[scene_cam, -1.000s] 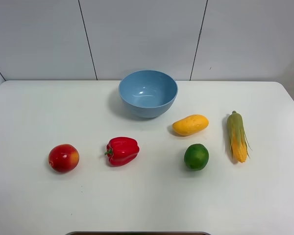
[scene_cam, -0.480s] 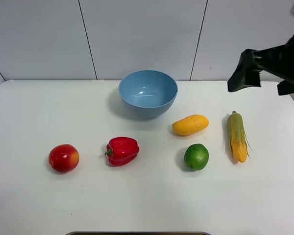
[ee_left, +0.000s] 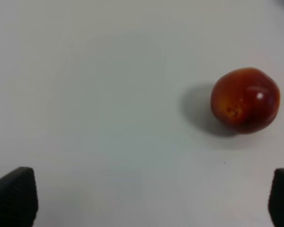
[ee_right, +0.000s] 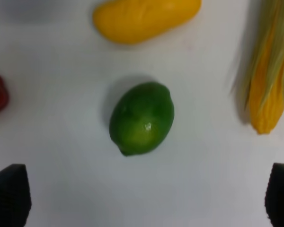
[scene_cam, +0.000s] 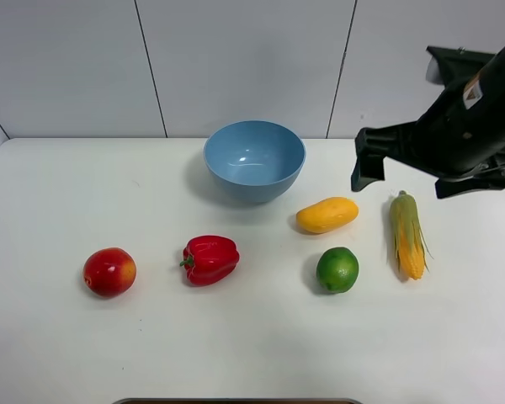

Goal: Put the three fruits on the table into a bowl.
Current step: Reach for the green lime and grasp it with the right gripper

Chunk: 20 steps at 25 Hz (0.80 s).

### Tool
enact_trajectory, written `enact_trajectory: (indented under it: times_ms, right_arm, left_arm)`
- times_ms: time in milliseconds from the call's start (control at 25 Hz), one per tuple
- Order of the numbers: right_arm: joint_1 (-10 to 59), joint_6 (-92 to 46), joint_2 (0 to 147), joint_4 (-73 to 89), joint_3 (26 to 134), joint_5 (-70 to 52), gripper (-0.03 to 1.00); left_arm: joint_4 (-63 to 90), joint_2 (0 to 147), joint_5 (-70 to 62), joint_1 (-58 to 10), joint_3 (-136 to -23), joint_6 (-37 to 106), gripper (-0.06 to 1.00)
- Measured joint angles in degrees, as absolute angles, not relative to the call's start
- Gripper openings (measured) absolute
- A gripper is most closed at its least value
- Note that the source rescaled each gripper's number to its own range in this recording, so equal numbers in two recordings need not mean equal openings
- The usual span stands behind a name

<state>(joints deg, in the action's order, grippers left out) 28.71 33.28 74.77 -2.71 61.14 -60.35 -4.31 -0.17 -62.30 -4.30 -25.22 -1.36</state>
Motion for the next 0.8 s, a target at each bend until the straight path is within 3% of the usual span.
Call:
enact_trajectory:
  times_ms: [320, 800]
  right_arm:
    - [28.9, 37.7, 77.3, -3.2, 50.3, -50.7, 1.00]
    - [28.9, 41.1, 89.8, -1.0, 49.5, -39.4, 1.00]
  left_arm:
    - [-4.3, -0.2, -62.3, -4.3, -25.2, -1.3, 1.00]
    - [-4.3, -0.2, -62.3, -4.3, -25.2, -1.4, 1.00]
